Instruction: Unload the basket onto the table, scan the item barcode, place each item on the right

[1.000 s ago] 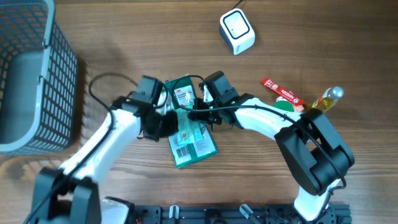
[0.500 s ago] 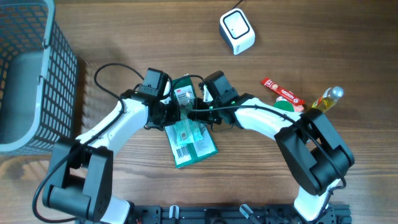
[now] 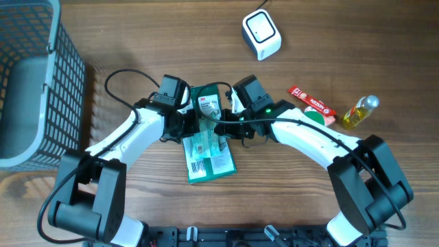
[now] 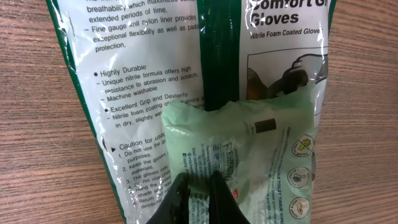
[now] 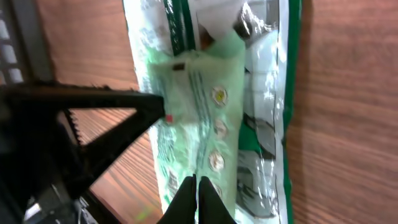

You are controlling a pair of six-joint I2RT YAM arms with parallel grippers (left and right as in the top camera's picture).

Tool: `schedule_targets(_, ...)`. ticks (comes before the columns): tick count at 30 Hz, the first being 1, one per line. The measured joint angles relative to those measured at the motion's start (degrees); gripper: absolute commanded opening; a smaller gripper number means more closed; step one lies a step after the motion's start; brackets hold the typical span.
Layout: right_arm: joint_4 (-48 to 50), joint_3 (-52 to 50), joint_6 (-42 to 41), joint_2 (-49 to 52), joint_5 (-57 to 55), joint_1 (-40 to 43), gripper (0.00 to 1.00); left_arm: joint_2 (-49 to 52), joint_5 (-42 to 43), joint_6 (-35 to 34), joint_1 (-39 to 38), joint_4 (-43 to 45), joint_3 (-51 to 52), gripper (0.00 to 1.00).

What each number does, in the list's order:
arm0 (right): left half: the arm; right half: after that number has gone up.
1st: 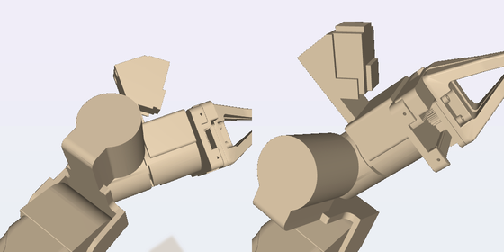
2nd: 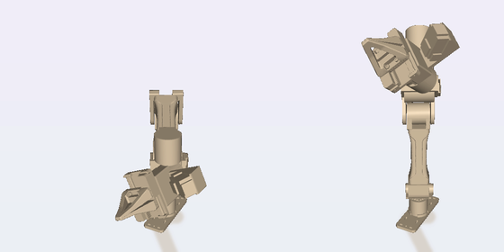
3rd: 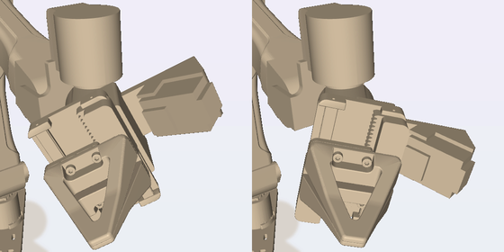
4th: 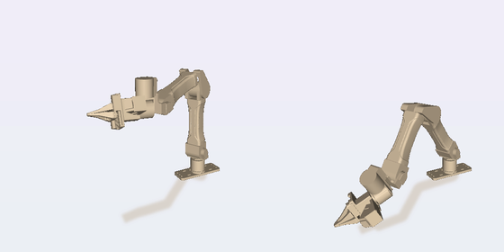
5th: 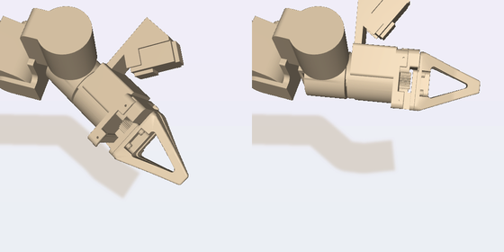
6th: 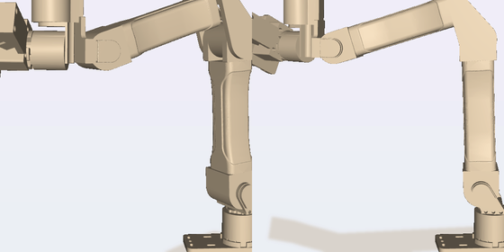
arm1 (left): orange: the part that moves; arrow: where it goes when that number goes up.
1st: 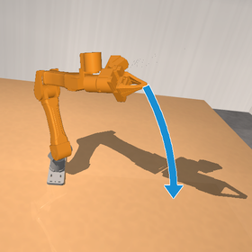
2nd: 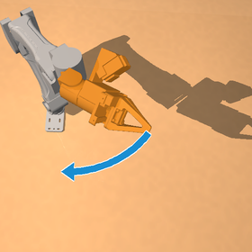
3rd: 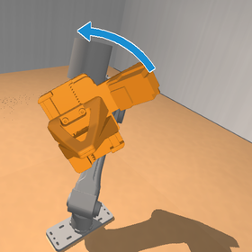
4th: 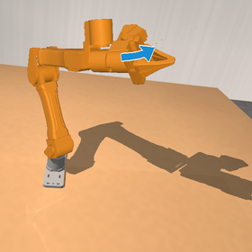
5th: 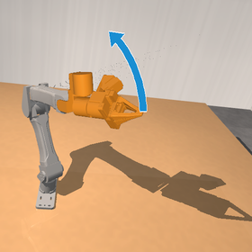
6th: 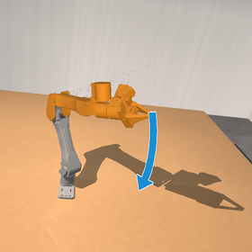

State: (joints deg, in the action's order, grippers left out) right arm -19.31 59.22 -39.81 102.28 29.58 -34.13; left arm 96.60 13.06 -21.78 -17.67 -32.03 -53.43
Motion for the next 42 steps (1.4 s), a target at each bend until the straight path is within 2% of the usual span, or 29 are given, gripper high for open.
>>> schedule_targets(7,-0.68,-0.17,0.04,0.0,0.0,-4.07,0.04,0.0,-0.17,0.0,0.0,0.0,0.0,0.04)
schedule_targets(15,-2.97,-0.28,0.04,0.0,-1.31,-4.24,0.04,0.0,-0.2,0.0,0.0,0.0,0.0,0.04)
schedule_targets(25,-0.02,-3.69,-0.09,0.0,-1.62,-4.46,0.04,0.0,-0.17,0.0,-0.02,-0.04,0.0,0.04)
schedule_targets(30,-4.07,-4.61,-2.58,0.0,-6.54,-4.74,0.04,0.0,-0.17,0.0,-0.02,-0.07,0.0,0.04)
schedule_targets(35,-4.13,-4.68,-3.48,0.0,-8.7,-4.74,0.04,0.0,-0.2,0.0,-0.02,-0.07,0.0,0.04)
schedule_targets(38,-3.91,-4.57,-3.41,0.0,-5.57,-4.46,0.04,0.0,-0.22,0.0,-0.02,-0.07,0.0,0.04)
schedule_targets(42,-8.39,-2.43,-2.99,-2.38,-1.95,-2.05,0.04,0.0,-0.39,0.0,-0.02,-0.07,0.0,0.04)
